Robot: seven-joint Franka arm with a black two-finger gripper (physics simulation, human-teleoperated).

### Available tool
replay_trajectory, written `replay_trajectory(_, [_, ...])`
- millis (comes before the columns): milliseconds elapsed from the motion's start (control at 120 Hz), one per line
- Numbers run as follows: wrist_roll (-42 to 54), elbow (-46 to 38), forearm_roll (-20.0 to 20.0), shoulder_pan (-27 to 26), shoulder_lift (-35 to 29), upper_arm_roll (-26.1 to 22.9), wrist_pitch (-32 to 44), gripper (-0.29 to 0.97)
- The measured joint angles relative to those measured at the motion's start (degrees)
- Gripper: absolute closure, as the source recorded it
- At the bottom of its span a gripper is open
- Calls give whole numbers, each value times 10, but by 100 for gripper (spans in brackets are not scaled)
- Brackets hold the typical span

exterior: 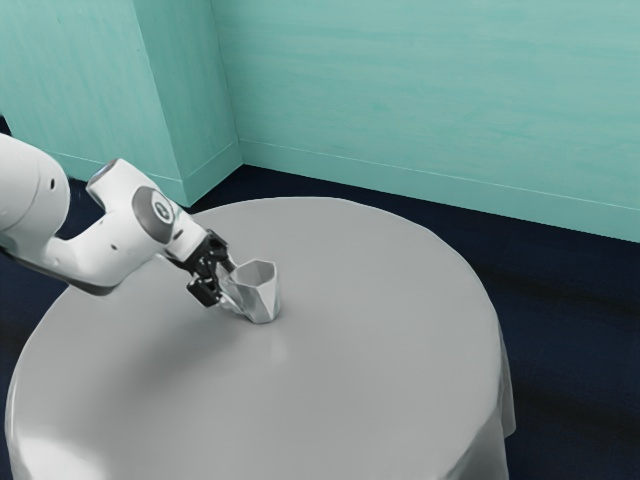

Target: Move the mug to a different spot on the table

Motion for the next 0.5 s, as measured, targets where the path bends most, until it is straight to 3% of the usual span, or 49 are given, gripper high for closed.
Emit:
replay_trajectory(350, [6, -64, 8, 8, -152, -19, -53, 1])
replay_trajectory(400, [-4, -67, 36, 17, -166, -34, -63, 0])
replay_trajectory(500, [-54, -26, 165, 19, -170, -49, -108, 0])
